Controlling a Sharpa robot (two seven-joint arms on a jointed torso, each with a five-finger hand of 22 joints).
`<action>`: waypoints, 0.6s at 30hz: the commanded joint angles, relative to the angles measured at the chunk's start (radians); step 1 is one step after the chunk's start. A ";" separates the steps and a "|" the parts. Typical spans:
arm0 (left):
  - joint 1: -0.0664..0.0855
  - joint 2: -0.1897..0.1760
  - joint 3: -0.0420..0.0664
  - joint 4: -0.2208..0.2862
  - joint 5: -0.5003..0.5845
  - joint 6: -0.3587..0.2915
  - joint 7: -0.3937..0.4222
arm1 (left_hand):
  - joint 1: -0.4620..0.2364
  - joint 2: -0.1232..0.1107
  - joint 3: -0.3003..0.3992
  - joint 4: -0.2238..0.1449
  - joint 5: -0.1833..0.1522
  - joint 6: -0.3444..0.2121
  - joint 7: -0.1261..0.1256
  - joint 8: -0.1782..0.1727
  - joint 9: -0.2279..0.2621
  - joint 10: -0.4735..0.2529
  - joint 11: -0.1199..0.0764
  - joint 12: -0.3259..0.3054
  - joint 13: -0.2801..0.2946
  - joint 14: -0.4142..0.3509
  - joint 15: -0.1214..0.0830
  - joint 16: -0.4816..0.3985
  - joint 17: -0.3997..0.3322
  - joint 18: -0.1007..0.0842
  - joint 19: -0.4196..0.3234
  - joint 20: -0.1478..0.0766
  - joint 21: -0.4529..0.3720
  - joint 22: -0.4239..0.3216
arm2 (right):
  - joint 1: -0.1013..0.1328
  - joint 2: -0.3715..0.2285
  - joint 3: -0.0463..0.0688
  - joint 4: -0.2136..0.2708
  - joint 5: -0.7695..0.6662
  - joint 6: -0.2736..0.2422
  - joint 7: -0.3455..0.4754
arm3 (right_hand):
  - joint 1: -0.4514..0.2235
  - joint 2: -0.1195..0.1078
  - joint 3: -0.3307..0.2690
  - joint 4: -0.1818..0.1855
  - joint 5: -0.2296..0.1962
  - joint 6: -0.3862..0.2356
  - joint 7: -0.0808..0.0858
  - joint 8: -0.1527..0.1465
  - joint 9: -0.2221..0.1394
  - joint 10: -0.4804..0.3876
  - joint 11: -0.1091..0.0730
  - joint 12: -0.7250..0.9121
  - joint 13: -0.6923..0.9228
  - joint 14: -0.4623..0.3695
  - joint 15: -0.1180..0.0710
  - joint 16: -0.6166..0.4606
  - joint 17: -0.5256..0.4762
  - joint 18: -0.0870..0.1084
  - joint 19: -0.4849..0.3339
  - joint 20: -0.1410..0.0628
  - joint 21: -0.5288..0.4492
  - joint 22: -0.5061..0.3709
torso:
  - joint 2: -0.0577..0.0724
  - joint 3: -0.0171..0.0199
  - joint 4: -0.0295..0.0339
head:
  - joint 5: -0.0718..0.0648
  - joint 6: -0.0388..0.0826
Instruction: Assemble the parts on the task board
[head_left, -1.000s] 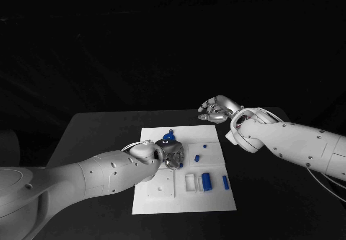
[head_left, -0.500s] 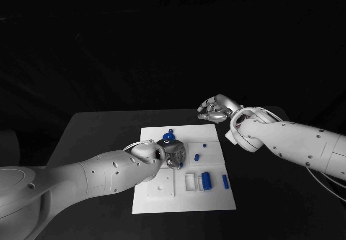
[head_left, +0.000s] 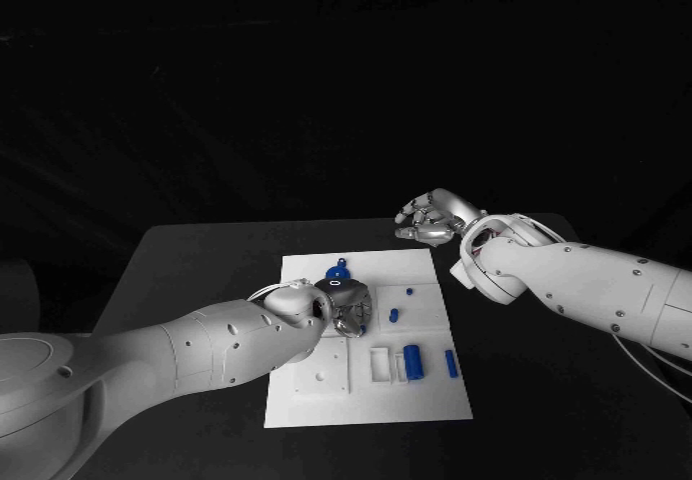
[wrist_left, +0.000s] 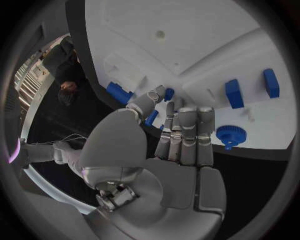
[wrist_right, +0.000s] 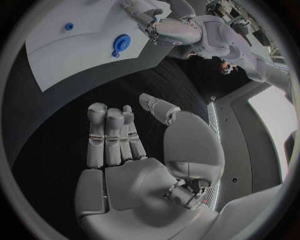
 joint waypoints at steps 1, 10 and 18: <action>-0.013 0.005 -0.008 -0.003 -0.015 0.071 -0.018 | -0.002 0.011 -0.002 -0.006 -0.005 0.012 -0.002 0.007 -0.002 0.012 0.000 0.004 -0.002 0.010 -0.002 0.009 0.002 0.100 0.006 -0.003 0.007 0.016 | 0.001 0.001 0.000 0.002 -0.003 0.010 0.006 | -0.002 0.003 0.001 -0.005 0.006 -0.001 0.007 -0.001 0.000 0.001 0.000 -0.004 -0.001 -0.005 0.000 -0.001 -0.001 0.069 0.000 0.003 -0.004 0.001 | 0.000 -0.0004 0.0006 | 0.000 -0.002; -0.015 0.006 -0.008 -0.005 -0.021 0.081 -0.017 | -0.004 0.030 -0.001 -0.009 -0.005 0.037 -0.012 0.017 -0.005 0.042 -0.007 0.011 0.001 0.019 -0.008 0.018 0.000 0.101 0.010 -0.007 0.011 0.015 | 0.001 0.001 0.000 0.002 -0.004 0.010 0.006 | -0.002 0.004 0.000 -0.005 0.006 -0.001 0.006 0.000 0.000 0.002 -0.001 -0.004 -0.002 -0.005 0.000 -0.001 -0.001 0.069 0.000 0.003 -0.004 0.002 | 0.000 -0.0006 0.0003 | 0.000 -0.004; -0.015 0.007 -0.008 -0.003 -0.057 0.079 -0.015 | 0.000 0.034 0.000 -0.015 -0.004 0.048 -0.016 0.021 -0.007 0.056 -0.012 0.013 0.001 0.024 -0.013 0.021 -0.002 0.100 0.011 -0.010 0.012 0.015 | 0.001 0.000 0.000 0.003 -0.004 0.013 0.006 | -0.001 0.004 0.000 -0.005 0.006 0.000 0.006 0.000 0.000 0.002 -0.001 -0.003 -0.003 -0.005 -0.001 -0.001 -0.002 0.069 0.000 0.003 -0.004 0.002 | 0.000 0.0000 0.0006 | -0.002 -0.005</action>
